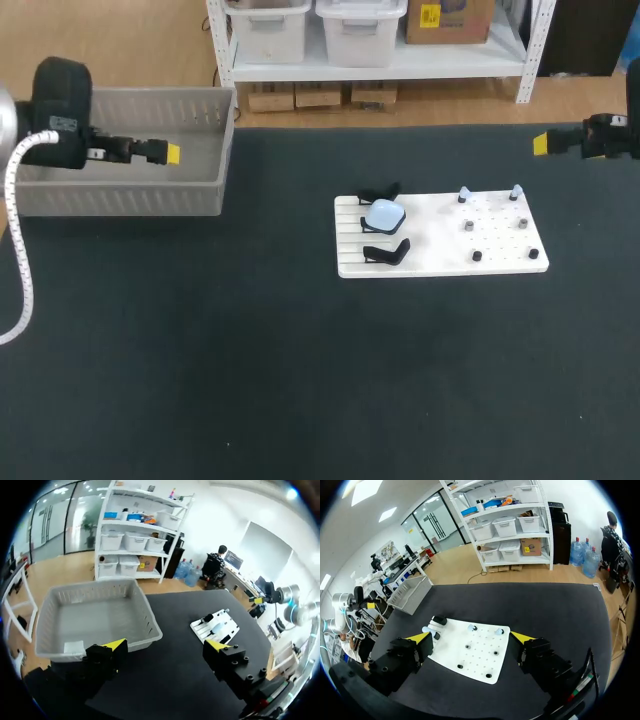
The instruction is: Pick up each earbud case from the left stands, insert the matching earbuds, close the lid, and place the case in the box.
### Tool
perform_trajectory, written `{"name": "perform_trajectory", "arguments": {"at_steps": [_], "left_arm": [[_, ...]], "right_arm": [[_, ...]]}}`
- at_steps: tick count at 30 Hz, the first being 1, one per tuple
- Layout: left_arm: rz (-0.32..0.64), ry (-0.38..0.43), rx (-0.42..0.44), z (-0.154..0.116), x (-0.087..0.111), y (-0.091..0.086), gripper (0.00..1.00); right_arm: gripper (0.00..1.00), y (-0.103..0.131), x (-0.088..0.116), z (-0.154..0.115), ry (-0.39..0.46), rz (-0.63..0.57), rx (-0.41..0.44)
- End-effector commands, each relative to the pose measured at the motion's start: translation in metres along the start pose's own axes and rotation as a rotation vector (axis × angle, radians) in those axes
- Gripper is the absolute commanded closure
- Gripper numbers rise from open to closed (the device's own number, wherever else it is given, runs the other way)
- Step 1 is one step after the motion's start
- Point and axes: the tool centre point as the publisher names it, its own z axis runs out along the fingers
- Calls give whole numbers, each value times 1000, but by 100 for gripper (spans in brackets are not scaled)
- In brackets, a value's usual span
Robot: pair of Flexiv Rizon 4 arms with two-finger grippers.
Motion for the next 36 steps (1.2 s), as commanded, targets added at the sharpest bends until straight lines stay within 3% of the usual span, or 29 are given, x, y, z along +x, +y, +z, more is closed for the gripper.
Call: {"name": "perform_trajectory", "arguments": {"at_steps": [1, 5, 18, 21, 36], "left_arm": [[144, -55, 151, -2, 1, -1, 0], [296, -50, 210, 3, -4, -7, 0], [512, -17, 363, 43, -14, -17, 0], [534, -4, 424, 51, -14, -23, 0], [534, -4, 424, 51, -14, -23, 0]], "right_arm": [[0, 0, 0, 0, 0, 0, 0], [0, 0, 0, 0, 0, 0, 0], [0, 0, 0, 0, 0, 0, 0], [0, 0, 0, 0, 0, 0, 0], [0, 0, 0, 0, 0, 0, 0]]}}
